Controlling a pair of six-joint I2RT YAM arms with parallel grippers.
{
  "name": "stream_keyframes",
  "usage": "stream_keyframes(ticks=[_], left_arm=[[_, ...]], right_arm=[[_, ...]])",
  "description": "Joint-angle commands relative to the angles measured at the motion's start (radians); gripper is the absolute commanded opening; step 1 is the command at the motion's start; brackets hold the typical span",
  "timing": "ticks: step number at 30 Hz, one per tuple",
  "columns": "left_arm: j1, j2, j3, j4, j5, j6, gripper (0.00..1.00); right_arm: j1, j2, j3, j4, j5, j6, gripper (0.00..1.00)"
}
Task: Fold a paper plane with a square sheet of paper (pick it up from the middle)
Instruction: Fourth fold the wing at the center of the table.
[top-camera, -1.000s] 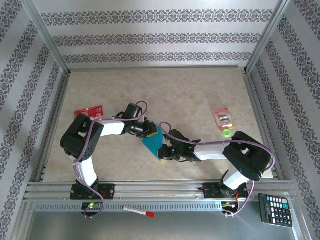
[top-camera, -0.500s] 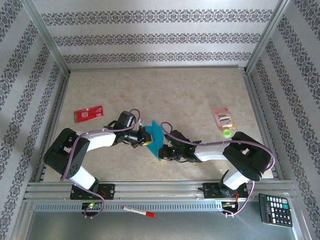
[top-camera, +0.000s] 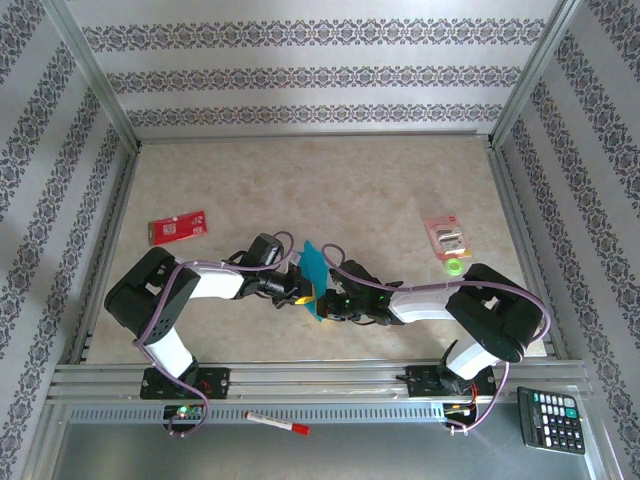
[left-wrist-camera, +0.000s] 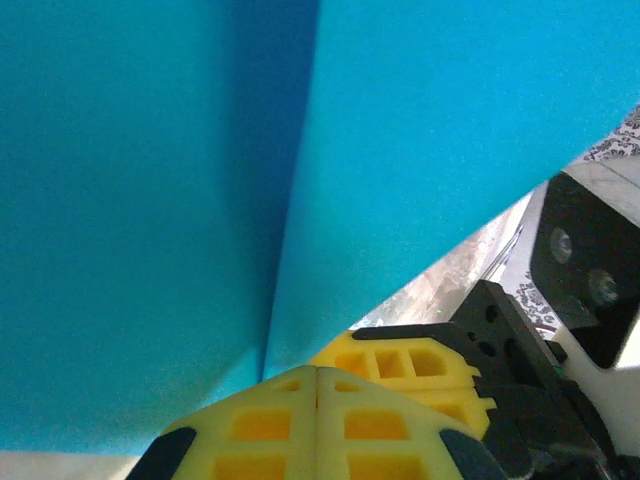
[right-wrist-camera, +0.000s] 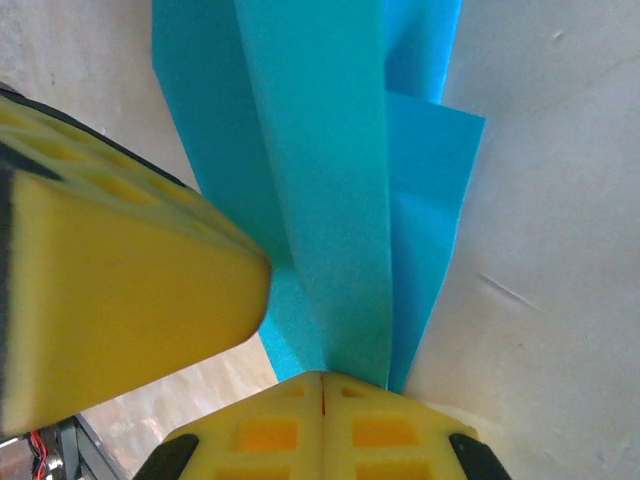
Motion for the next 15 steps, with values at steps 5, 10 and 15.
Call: stream_keyframes(ticks=[5,10,15], left_arm=[[-0.032,0.039,-0.001,0.106,0.034,-0.052,0.0],[-0.035,0.068,0.015,0.074,0.021,-0.036,0.0],[-0.035,0.085,0.036,0.034,-0.019,-0.013,0.0]], right_arm=[[-0.001,0.024,-0.051,-0.175,0.052,-0.012,0.0],[-0.003,0.02,-0.045,-0.186,0.051,-0.019,0.0],[-0.004,0.017,-0.052,-0.188,0.051,-0.017,0.0]])
